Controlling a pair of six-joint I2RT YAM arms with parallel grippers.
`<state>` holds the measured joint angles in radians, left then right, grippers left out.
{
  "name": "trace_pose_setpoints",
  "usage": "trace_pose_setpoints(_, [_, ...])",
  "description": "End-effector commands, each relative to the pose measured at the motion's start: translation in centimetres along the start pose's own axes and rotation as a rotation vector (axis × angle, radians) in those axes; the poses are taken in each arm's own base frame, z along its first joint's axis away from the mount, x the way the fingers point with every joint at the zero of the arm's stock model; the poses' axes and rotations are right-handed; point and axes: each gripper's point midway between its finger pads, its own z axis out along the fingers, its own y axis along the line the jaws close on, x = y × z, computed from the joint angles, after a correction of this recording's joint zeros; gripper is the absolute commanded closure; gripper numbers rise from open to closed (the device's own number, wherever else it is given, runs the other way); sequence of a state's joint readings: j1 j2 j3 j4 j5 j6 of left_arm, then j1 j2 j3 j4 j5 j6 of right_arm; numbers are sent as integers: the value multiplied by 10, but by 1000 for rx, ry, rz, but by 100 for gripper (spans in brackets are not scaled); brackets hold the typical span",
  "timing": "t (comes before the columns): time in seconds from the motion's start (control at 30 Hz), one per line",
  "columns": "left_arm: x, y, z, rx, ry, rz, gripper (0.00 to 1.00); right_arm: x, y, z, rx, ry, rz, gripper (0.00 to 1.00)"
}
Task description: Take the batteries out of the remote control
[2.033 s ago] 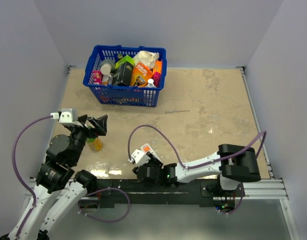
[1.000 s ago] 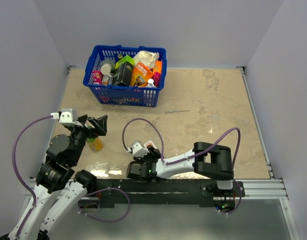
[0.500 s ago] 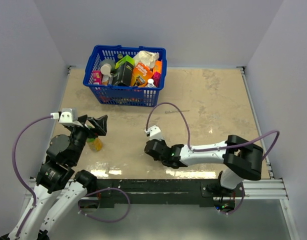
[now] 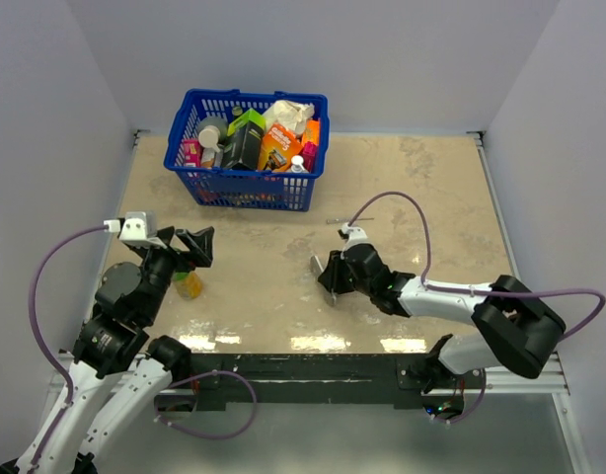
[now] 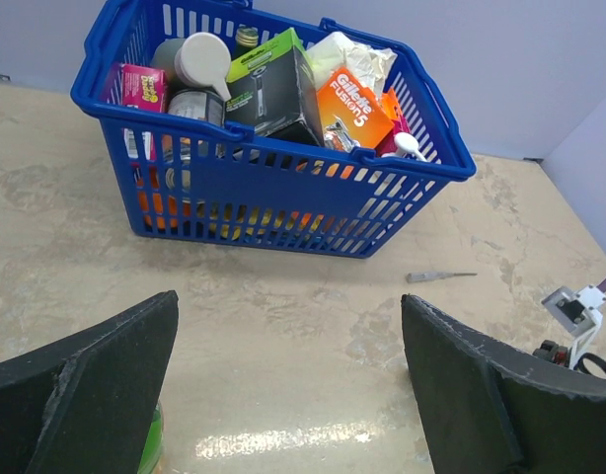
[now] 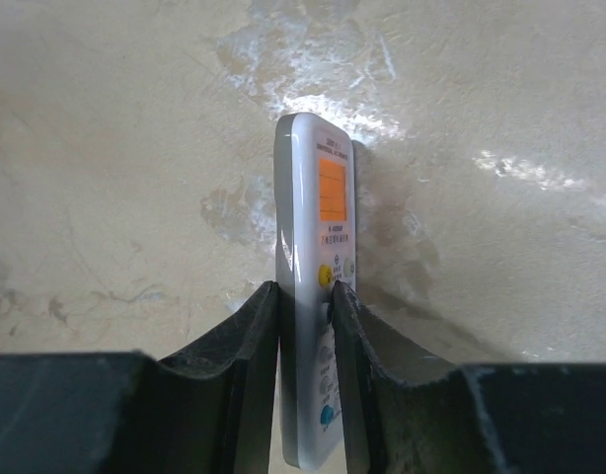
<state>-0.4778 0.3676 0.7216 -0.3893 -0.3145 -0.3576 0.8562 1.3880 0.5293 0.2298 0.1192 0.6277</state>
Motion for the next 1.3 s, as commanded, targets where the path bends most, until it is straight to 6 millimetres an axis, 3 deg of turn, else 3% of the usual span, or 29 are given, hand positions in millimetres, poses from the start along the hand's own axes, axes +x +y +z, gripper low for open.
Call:
trace_pose_setpoints(0.0, [-1,0,3,-7,-11,-17,2,4,-8,-6,-87,27,105,71])
trace_pose_setpoints(0.13, [0,0,3,-7,-10,-15,2,5,-28,-6,-96,37,178,74])
trace_pose_setpoints(0.37, [0,0,3,-7,-10,-15,2,-1,-44,-10,-137,30,266,75])
trace_pose_setpoints(0.53, [2,1,4,-13,-3,-18,2,-6,-54,-13,-150,21,341,60])
trace_pose_setpoints(0.77, [1,1,3,-14,-5,-18,2,-2,-68,-7,-130,40,342,61])
trace_pose_setpoints(1.07, [0,3,3,-22,-10,-19,2,-4,-56,-9,-190,50,372,60])
trace_pose_setpoints(1.27, [0,1,4,-8,-9,-14,2,12,-42,-7,-214,89,392,56])
